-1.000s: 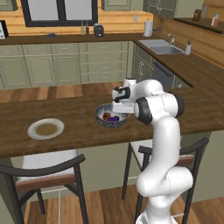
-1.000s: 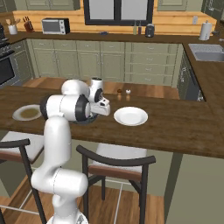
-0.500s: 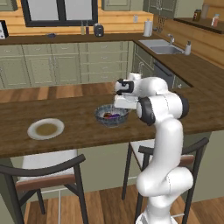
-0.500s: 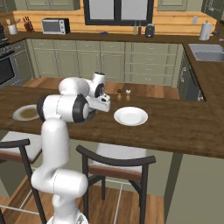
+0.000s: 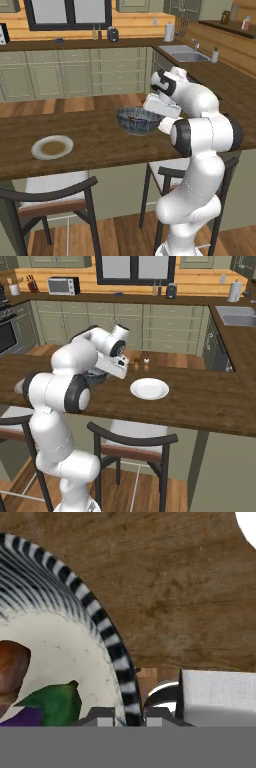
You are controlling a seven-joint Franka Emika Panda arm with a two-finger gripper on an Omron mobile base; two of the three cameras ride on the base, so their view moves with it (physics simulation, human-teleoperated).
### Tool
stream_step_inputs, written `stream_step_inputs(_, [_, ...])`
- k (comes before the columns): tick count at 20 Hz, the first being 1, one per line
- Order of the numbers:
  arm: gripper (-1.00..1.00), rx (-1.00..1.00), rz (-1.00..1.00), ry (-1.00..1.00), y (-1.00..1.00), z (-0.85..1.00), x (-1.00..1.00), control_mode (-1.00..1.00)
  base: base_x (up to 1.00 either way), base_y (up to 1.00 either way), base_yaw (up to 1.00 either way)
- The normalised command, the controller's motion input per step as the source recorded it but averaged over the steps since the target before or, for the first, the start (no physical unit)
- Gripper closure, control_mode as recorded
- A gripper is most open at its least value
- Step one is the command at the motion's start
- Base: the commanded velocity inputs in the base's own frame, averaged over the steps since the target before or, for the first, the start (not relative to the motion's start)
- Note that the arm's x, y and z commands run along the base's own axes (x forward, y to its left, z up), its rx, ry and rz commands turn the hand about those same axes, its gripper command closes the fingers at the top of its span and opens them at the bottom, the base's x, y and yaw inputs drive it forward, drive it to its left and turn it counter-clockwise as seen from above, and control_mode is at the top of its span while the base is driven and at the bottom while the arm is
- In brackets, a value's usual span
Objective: Pick the chicken drumstick and eggplant from their plates and place them in the bowl. Then put the bowl in the fridge.
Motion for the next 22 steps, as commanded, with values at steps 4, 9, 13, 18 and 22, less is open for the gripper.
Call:
stream_step_inputs(4, [1.00, 0.14, 0.00, 0.00, -0.63, 0.70, -1.00, -1.00, 0.00, 0.00, 0.00])
stream_step_inputs(9, [1.00, 0.04, 0.00, 0.00, -0.38, 0.19, -1.00, -1.00, 0.00, 0.00, 0.00])
stream_step_inputs(13, [1.00, -0.14, 0.00, 0.00, 0.09, -0.02, -0.98, -1.00, 0.00, 0.00, 0.00])
stream_step_inputs(18, [1.00, -0.16, 0.00, 0.00, -0.03, 0.00, -0.74, -1.00, 0.00, 0.00, 0.00])
stream_step_inputs(22, [1.00, -0.02, -0.08, -0.05, 0.00, -0.01, -0.93, -1.00, 0.00, 0.00, 0.00])
